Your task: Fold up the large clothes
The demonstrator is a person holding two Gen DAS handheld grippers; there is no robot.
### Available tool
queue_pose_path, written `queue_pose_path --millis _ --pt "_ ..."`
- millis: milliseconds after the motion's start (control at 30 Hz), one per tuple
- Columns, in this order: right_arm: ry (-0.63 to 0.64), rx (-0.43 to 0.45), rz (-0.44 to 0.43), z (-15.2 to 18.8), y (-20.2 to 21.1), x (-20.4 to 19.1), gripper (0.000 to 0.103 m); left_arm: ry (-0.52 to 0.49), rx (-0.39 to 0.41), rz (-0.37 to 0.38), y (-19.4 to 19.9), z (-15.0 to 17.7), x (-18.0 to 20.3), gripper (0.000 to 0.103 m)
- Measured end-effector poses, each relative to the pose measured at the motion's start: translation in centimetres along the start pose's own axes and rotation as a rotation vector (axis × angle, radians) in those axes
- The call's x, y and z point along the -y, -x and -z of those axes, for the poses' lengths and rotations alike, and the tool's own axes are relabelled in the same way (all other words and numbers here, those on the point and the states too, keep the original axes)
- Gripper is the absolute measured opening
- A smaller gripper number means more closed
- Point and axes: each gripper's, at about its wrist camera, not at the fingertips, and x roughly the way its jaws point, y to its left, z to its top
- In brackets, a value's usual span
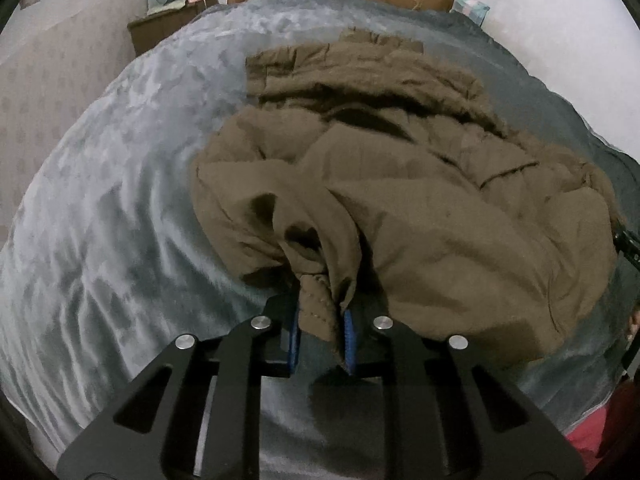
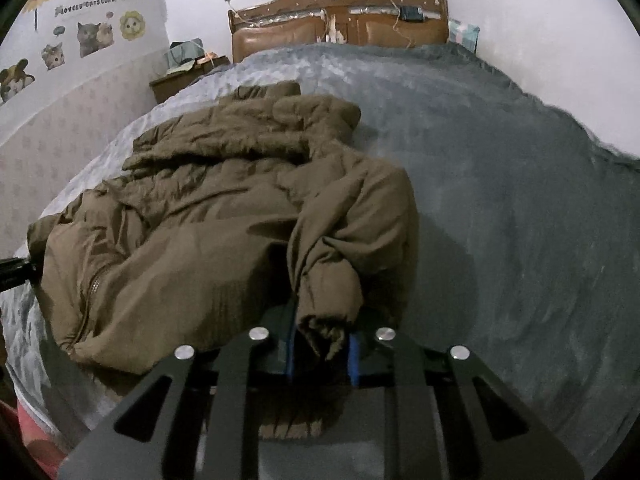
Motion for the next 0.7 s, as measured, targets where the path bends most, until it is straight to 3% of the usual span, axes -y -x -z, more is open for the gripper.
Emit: queue_pose_path --millis 233,700 --pt "-0.026 0.054 -0.011 -3.3 1.1 -0.3 0.019 -0.014 0.074 -0.021 2.2 -3.1 0.0 0.015" --pt "-0.029 0.106 -0.018 -11.0 -0.9 -1.5 0.019 -0.041 0.144 -0.038 2.5 -10.5 -0.3 0.016"
